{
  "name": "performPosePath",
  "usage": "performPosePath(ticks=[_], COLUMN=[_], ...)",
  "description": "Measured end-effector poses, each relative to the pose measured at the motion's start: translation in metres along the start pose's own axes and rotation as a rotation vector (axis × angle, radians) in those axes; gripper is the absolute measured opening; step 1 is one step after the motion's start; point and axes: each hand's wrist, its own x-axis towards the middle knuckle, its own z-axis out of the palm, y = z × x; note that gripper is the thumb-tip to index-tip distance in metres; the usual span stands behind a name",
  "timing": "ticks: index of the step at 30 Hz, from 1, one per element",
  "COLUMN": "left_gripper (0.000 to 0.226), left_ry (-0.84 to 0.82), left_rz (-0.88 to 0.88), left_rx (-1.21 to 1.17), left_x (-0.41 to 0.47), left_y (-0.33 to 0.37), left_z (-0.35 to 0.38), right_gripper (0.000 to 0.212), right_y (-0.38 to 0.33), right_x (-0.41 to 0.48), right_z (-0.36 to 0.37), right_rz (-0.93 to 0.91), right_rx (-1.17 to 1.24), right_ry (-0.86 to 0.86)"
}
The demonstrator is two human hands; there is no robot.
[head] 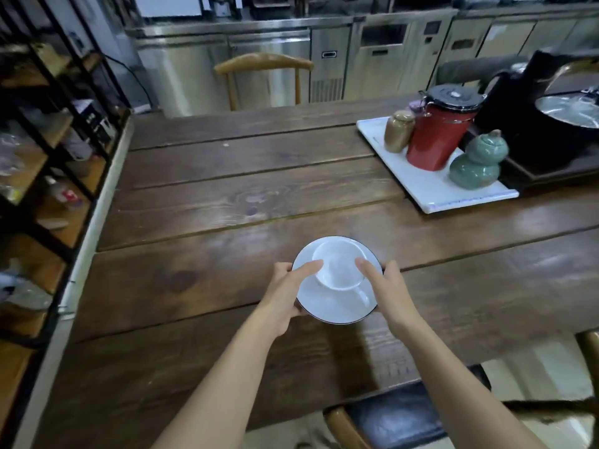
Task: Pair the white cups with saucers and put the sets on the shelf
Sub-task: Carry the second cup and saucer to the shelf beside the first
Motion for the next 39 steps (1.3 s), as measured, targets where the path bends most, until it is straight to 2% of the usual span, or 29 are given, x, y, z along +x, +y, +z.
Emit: performPosePath(ticks=[7,12,16,21,25,27,29,31,33,39], left_gripper=[0.044,0.059,0.035,0.031,0.048,0.045,0.045,0.050,0.046,0.032], left_ry=[0.294,0.581,0.876,1.103,1.329,1.432,1.511,1.576,1.643,1.747], left_rz=[0.158,0.295,0.394,0.445,0.432,0.420,0.451,0.466,0.463,0.506], left_rx=[-0.190,-0.292,-0.299,-0.390,-0.471,-0.518,-0.572,-0.613,-0.656,-0.845], left_x=[-0.103,-0.220,-0.329,-0.466,-0.559,-0.599,-0.635,-0.665,-0.690,-0.743], left_y=[-0.012,-0.045,-0.089,-0.156,-0.204,-0.227,-0.247,-0.264,-0.279,-0.311], left_z=[-0.128,-0.228,-0.301,-0.371,-0.411,-0.427,-0.443,-0.461,-0.480,-0.557], right_gripper=[0.046,0.041,0.035,0.047,0.053,0.062,0.063,0.053,0.047,0.050], right_y=[-0.034,-0.049,-0.050,-0.039,-0.031,-0.028,-0.023,-0.016,-0.011,-0.007], right_x=[-0.064,-0.162,-0.271,-0.412,-0.515,-0.562,-0.606,-0.646,-0.682,-0.771], right_z=[0.125,0.235,0.317,0.404,0.463,0.491,0.518,0.543,0.569,0.661], right_rz=[-0.155,-0.248,-0.270,-0.280,-0.377,-0.416,-0.424,-0.435,-0.460,-0.556], right_rx=[-0.061,-0.103,-0.065,-0.104,-0.117,-0.163,-0.215,-0.244,-0.286,-0.303], right_ry=[-0.288,-0.545,-0.754,-1.044,-1.238,-1.331,-1.434,-1.523,-1.582,-1.717])
